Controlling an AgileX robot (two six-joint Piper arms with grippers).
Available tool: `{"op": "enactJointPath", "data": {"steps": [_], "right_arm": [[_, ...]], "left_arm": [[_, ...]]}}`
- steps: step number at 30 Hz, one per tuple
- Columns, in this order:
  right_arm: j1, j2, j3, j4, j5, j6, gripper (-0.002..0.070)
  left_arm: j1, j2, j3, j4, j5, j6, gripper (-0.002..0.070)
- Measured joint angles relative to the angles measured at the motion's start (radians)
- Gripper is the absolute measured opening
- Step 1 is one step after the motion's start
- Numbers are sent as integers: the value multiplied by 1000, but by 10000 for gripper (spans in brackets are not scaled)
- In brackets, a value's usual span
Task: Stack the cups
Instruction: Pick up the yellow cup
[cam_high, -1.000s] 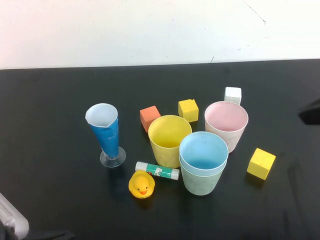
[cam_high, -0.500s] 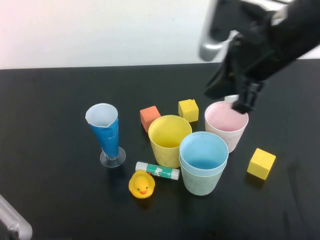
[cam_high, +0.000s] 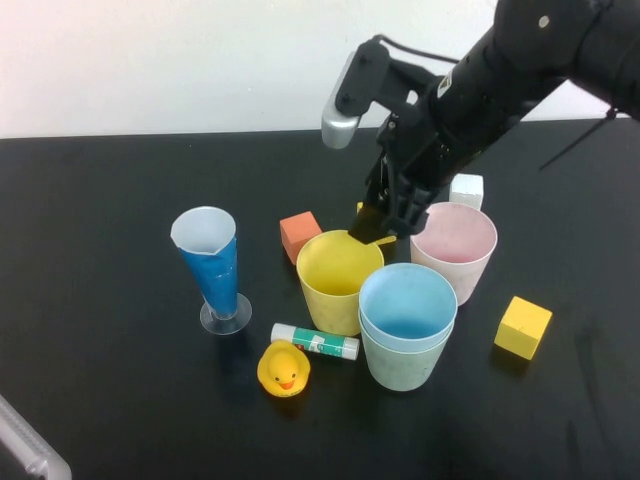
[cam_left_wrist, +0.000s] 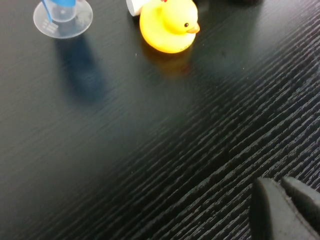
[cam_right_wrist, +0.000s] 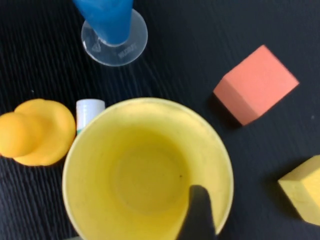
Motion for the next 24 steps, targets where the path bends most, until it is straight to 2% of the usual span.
{"op": "enactJointPath", "data": {"steps": [5,14,16,19,22,24], "right_arm": [[0,24,0,11,7,0,483],[0,86,-9,89,10,-24,458],[0,96,-13,106,13,-34,414],[0,111,-15,126,13,-44,291],[0,117,-21,132,13,-46,121],[0,119,-40,134,19,-42,53]], "left_arm": [[0,0,0,0,2,0,2],[0,0,0,26,4,-3,2],[0,0,0,28,4,-3,2],[0,0,7,30,4,-3,2],[0,0,10,30,8,-3,1],[0,0,10,30,8,-3,1]]}}
